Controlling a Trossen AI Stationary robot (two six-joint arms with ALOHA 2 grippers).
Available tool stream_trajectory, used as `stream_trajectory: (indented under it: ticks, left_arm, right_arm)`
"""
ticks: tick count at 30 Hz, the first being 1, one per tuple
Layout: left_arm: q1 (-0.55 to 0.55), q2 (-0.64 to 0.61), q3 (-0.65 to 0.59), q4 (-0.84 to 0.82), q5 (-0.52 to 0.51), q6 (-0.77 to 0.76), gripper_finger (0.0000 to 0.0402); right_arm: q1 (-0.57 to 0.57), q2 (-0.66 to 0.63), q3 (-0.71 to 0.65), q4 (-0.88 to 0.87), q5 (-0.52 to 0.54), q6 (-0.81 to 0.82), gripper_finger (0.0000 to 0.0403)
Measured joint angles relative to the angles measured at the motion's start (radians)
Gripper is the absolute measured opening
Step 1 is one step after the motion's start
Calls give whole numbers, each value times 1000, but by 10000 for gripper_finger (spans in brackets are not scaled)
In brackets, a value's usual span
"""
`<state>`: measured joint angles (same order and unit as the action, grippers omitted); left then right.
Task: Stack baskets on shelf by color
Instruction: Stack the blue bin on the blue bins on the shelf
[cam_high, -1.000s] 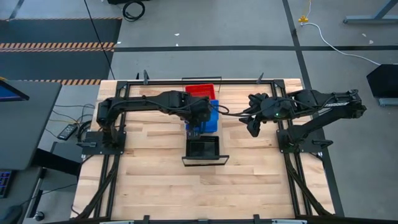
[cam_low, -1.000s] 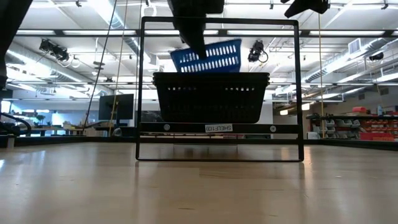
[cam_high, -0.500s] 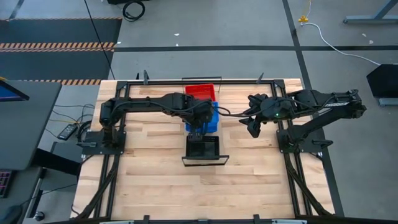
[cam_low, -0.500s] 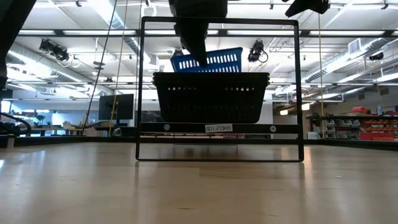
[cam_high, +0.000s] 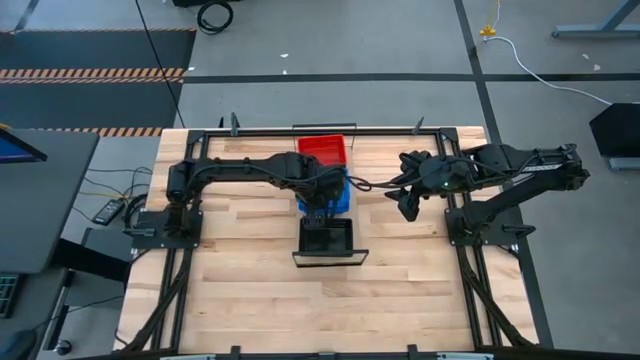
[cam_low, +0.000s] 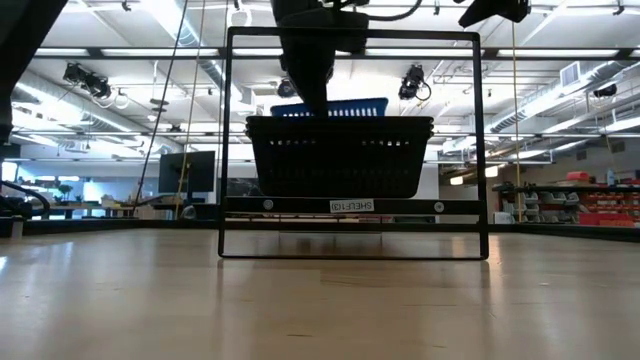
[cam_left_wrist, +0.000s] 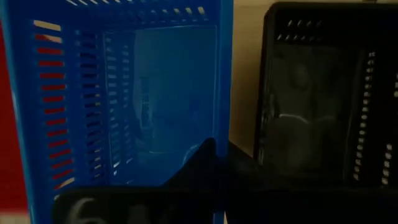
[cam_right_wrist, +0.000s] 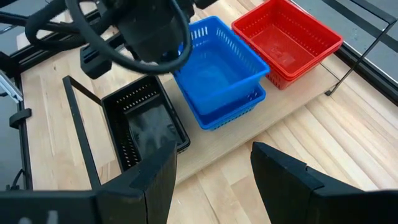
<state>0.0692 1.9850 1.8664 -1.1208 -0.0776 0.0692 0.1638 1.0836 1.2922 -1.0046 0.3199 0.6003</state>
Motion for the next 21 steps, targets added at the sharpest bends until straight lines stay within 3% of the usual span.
stream_trajectory:
  ticks: [21]
  left_arm:
    - [1, 5, 0, 19, 0, -4, 69]
  right_arm:
    - [0, 0, 0, -3, 0, 0, 210]
